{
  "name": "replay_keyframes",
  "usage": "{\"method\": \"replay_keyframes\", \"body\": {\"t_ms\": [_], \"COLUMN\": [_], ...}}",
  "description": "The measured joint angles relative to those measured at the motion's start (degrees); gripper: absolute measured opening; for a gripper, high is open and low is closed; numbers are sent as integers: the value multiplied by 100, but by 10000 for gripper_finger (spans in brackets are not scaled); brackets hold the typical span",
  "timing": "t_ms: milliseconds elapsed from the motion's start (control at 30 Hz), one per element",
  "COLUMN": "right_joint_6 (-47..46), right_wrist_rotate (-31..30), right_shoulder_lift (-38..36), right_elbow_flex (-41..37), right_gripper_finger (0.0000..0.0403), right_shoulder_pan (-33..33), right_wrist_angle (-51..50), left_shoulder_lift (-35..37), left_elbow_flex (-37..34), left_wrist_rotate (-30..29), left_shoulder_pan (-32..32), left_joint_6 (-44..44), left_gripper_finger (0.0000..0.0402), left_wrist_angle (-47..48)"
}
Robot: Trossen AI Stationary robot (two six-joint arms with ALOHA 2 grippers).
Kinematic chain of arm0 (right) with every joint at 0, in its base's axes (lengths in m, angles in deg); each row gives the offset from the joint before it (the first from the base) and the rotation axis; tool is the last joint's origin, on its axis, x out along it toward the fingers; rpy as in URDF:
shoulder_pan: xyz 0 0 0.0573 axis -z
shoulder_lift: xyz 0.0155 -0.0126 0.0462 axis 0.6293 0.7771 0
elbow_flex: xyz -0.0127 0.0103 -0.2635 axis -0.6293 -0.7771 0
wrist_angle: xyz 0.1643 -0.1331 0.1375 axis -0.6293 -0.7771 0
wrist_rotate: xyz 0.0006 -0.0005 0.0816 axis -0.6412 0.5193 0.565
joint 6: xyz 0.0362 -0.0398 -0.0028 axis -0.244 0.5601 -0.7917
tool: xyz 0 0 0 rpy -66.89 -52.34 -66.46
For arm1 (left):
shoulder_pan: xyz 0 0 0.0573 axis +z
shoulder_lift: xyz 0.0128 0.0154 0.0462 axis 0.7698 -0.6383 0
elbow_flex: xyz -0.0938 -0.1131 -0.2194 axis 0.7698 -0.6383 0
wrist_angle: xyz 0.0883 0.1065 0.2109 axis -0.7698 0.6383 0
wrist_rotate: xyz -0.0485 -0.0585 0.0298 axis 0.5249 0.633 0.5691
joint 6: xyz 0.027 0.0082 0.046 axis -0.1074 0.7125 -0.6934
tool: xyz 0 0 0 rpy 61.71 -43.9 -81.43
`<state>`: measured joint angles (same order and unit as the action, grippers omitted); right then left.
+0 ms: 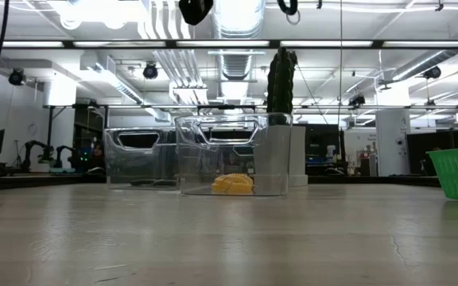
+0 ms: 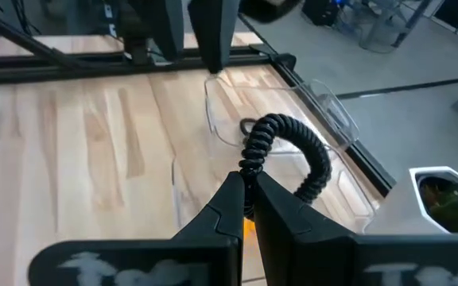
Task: Sort spring keychains
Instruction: Put the black spring keychain into the left transparent bin
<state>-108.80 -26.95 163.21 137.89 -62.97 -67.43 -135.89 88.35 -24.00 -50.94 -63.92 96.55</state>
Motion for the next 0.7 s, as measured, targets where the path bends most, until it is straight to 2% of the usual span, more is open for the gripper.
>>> {"method": "replay_keyframes", "body": {"t_ms": [100, 300, 533, 700], "right_joint_6": [3, 24, 155, 157], "right_wrist_rotate": [117, 1137, 1996, 2734], "right_shoulder_lift": [2, 2, -21, -26], "right_elbow_flex": [-49, -49, -49, -49], "right_gripper_finger": [13, 13, 13, 13], "right_shoulder_pan": [8, 52, 149, 327], "right_wrist_angle": [1, 68, 432, 448], "left_shoulder_lift": [-3, -65, -181, -186], "left_elbow_flex": [-11, -24, -38, -44], "left_wrist_rotate": [1, 0, 138, 581], "left_shoulder_pan": [0, 0, -27, -37], "left_joint_6": [-96, -415, -779, -1032], "left_gripper_finger": [98, 104, 137, 159], "left_wrist_angle": [-160, -561, -643, -600]}}
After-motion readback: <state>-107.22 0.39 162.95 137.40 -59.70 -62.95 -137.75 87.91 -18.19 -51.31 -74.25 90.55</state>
